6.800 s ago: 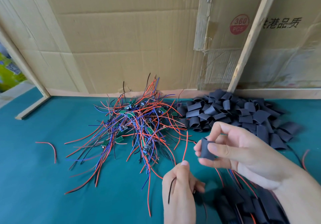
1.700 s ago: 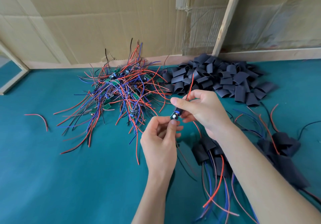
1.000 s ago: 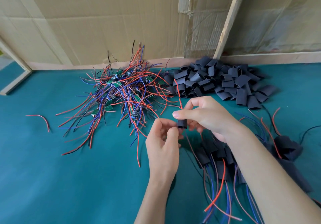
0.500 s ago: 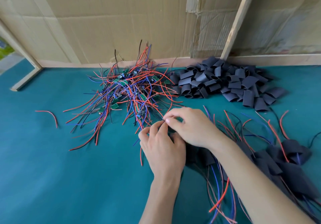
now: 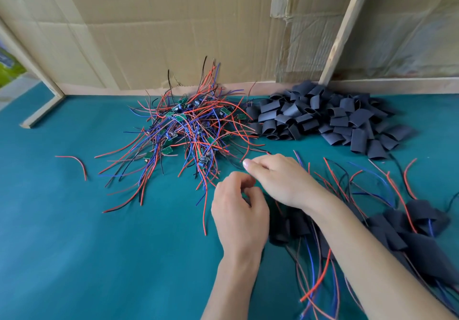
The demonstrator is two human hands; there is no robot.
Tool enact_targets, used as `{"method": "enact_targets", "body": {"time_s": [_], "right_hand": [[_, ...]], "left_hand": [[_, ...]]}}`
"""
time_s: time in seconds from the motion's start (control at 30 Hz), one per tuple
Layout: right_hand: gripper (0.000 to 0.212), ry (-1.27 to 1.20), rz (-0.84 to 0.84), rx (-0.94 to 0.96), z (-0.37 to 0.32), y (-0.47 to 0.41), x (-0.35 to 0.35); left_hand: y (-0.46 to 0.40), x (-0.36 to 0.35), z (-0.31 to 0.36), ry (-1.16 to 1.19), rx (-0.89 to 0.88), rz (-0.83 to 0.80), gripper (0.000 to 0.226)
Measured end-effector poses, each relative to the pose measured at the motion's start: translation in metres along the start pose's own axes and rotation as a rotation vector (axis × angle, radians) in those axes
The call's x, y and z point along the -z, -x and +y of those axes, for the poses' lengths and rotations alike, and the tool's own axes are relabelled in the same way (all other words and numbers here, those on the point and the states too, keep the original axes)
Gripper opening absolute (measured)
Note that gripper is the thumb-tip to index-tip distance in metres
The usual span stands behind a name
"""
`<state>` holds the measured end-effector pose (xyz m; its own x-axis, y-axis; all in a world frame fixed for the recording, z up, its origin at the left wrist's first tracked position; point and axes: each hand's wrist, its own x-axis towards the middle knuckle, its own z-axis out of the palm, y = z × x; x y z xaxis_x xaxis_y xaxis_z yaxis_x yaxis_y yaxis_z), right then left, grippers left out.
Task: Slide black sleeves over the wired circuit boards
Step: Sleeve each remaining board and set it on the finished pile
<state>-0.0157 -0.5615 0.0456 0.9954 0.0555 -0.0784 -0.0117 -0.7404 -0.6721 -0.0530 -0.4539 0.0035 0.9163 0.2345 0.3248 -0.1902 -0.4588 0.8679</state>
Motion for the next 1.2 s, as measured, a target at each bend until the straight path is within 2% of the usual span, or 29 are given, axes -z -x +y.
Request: {"method": "enact_targets", "body": {"time_s": [0.07,0.2,0.27,0.37,0.53,0.6,0.67,0.77,0.87,1.1,1.2], "right_hand": [[0.053,-0.005,0.032,-0.010,0.006,0.000,0.010],[0.036,0.003,0.149,-0.013,0.016,-0.001,0.029],[0.029,0.003,0.191,-0.035,0.018,0.002,0.036],[0.020,-0.026,0.225,-0.023,0.016,0.006,0.051],[0.010,-0.198,0.145,-0.024,0.021,0.032,0.090],[0.008,-0.211,0.244,-0.121,0.045,0.054,0.115],[0.012,-0.068,0.343,-0.310,0.080,0.083,0.135],[0.031,0.077,0.288,-0.534,0.117,0.129,0.132],[0.046,0.172,0.236,-0.501,0.124,0.149,0.107],[0.031,0.114,0.310,-0.394,0.126,0.135,0.096],[0.030,0.111,0.378,-0.382,0.131,0.129,0.094]], "left_hand": [[0.002,0.000,0.001,-0.038,-0.029,-0.078,0.014],[0.014,-0.006,0.006,-0.249,-0.108,-0.379,0.015],[0.023,-0.008,0.011,-0.280,-0.146,-0.444,0.019],[0.030,-0.005,0.013,-0.288,-0.195,-0.437,0.017],[0.049,0.012,0.010,-0.177,-0.216,-0.426,0.014],[0.057,0.014,0.012,-0.194,-0.241,-0.450,0.023],[0.059,0.013,0.012,-0.204,-0.255,-0.493,0.035],[0.054,0.001,0.017,-0.205,-0.249,-0.570,0.049],[0.053,-0.019,0.027,-0.161,-0.240,-0.636,0.052],[0.085,-0.071,0.056,-0.061,-0.240,-0.662,0.051],[0.097,-0.087,0.066,-0.001,-0.214,-0.672,0.048]]}}
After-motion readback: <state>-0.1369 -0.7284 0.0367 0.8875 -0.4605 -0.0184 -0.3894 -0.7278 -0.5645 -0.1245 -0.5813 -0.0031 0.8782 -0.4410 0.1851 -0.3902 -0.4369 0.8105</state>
